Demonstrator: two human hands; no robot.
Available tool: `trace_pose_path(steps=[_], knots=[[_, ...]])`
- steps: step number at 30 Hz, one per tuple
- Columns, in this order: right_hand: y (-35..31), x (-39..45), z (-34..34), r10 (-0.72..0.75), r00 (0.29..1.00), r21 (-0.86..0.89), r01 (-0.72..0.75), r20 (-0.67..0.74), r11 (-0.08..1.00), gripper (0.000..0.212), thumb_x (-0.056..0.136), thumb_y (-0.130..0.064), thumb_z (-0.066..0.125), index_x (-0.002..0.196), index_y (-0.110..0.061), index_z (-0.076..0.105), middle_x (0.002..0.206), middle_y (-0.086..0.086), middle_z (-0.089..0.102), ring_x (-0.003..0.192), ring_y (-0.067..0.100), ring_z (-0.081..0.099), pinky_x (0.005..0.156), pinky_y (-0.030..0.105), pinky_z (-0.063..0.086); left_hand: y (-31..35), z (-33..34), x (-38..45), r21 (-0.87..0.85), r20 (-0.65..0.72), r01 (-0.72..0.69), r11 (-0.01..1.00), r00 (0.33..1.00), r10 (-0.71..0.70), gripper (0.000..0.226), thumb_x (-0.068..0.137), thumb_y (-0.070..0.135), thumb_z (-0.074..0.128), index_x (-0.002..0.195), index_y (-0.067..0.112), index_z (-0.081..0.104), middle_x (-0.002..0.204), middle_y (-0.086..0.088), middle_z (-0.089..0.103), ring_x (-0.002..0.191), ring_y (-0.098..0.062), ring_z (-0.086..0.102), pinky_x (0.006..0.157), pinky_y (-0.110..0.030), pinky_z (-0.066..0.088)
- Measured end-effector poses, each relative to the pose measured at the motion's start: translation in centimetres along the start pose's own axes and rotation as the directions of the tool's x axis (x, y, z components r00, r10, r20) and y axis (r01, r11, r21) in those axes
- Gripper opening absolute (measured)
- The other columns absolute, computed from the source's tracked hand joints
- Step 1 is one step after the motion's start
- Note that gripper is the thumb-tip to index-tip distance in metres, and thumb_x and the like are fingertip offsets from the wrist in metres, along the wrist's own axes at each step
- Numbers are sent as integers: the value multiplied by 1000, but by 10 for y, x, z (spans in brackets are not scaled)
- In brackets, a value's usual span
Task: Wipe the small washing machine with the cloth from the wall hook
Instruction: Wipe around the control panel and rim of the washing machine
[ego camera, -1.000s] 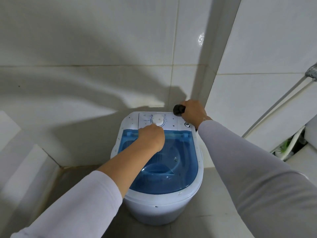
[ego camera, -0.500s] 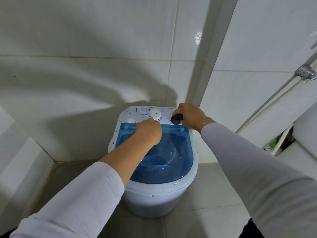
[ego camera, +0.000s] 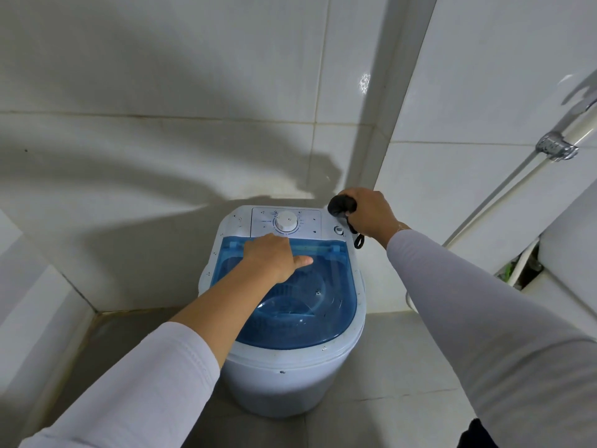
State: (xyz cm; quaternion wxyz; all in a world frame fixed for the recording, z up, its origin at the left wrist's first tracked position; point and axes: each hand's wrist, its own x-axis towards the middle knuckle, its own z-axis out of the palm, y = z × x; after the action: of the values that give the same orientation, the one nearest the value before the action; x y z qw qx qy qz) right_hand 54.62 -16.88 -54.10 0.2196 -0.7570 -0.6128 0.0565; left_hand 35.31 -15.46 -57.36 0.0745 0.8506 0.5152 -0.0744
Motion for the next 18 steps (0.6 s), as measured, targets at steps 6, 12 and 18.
trace_pose_path(steps=[6, 12, 18], knots=[[0, 15, 18, 26, 1000, 0, -26, 15, 1000, 43, 80, 3, 50, 115, -19, 59, 110, 13, 66, 100, 36, 60, 80, 35, 50, -8, 13, -7, 14, 20, -58, 998, 998, 57, 84, 88, 68, 24, 152, 16, 11, 160, -2, 13, 147, -22, 17, 116, -56, 15], [6, 23, 25, 29, 996, -60, -24, 85, 998, 44, 82, 1, 52, 119, -21, 59, 113, 13, 66, 102, 34, 60, 78, 29, 46, -9, 21, -9, -8, -17, -47, 999, 999, 47, 82, 89, 67, 26, 152, 18, 8, 161, 0, 8, 148, -18, 11, 117, -56, 8], [13, 17, 24, 78, 993, -61, -73, 85, 995, 42, 81, 0, 50, 116, -20, 62, 113, 13, 66, 104, 34, 58, 81, 31, 47, -7, 21, -7, -3, -22, -39, 999, 999, 39, 84, 88, 68, 28, 152, 17, 9, 161, 0, 10, 148, -19, 12, 116, -58, 6]])
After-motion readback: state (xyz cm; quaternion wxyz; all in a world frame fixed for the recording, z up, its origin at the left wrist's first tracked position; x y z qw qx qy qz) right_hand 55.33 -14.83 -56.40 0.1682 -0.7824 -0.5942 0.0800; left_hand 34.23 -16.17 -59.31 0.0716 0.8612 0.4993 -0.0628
